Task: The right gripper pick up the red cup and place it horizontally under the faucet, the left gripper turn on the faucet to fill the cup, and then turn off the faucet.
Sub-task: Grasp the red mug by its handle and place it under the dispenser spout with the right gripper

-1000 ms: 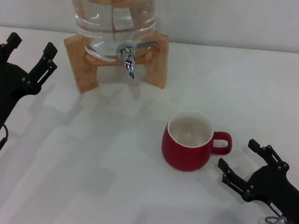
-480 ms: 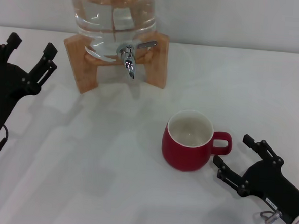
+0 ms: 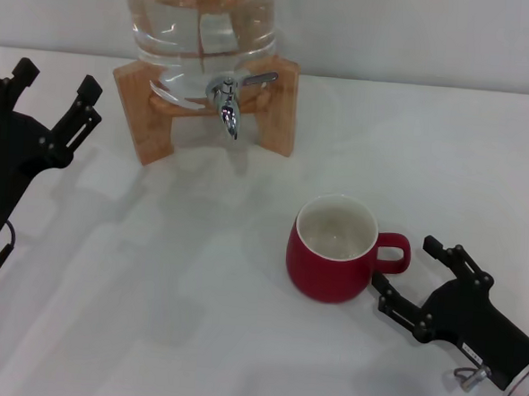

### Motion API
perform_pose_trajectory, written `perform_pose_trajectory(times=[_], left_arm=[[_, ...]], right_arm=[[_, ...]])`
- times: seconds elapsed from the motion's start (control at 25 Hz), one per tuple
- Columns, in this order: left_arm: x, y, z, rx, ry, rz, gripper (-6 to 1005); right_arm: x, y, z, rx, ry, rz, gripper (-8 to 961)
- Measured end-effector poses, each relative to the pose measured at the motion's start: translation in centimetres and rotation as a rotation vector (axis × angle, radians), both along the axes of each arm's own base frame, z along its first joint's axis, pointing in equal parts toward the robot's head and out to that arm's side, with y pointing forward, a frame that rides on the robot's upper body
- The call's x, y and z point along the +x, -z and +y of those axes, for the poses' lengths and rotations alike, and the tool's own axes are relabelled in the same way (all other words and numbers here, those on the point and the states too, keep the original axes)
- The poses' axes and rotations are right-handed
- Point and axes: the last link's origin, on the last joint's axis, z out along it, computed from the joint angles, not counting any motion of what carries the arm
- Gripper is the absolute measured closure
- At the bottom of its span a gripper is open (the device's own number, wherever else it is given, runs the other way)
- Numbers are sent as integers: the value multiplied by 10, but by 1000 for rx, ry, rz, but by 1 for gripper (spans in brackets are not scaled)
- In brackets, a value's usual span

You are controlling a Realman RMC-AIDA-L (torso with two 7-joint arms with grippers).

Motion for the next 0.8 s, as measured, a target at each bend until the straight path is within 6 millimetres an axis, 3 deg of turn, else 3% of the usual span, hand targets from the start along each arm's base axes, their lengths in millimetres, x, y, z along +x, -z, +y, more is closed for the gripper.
perform_pose_trajectory(times=[0.8], left_arm=[[0,0,1,0,1,0,124]], right_arm=[[-2,-2,7,20,9,8,101]])
